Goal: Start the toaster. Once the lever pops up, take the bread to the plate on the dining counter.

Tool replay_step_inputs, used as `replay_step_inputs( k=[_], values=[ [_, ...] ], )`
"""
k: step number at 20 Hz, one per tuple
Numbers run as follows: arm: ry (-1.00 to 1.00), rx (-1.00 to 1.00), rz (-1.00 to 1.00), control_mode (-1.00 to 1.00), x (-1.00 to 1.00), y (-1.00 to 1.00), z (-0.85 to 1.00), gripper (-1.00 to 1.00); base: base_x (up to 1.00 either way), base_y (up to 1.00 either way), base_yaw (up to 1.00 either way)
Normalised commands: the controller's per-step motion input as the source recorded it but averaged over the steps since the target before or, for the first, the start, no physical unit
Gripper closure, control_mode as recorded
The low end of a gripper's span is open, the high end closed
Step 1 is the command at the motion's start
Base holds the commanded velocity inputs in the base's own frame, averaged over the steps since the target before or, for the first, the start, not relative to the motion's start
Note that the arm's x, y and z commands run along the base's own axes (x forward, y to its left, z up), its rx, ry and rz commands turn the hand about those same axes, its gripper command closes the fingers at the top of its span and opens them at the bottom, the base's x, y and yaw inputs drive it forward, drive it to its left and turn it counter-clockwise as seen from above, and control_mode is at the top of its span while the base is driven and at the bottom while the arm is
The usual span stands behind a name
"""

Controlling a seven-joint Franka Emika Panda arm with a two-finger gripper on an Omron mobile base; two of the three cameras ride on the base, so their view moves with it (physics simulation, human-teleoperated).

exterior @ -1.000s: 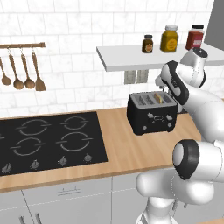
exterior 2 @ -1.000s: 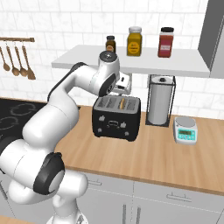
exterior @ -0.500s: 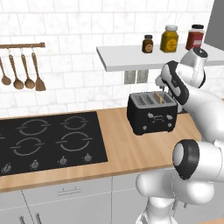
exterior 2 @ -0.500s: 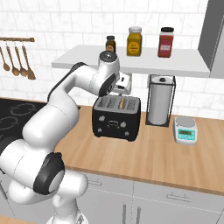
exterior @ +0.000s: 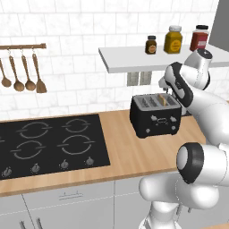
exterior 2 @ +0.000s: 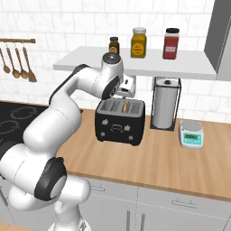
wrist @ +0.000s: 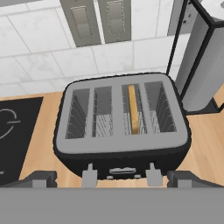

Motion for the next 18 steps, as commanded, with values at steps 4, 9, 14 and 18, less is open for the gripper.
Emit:
replay_step_inputs(
  k=[4, 9, 14, 18],
  values=[
    [0.0, 0.0, 0.0, -1.0, 0.0, 0.0, 0.0, -1.0, 0.0, 0.0, 0.0],
    [0.0, 0.0, 0.0, -1.0, 0.0, 0.0, 0.0, -1.0, 0.0, 0.0, 0.0],
    [0.0, 0.0, 0.0, -1.0, 0.0, 0.0, 0.0, -1.0, 0.0, 0.0, 0.0],
    [0.0, 0.0, 0.0, -1.0, 0.0, 0.0, 0.0, -1.0, 0.0, 0.0, 0.0]
  ],
)
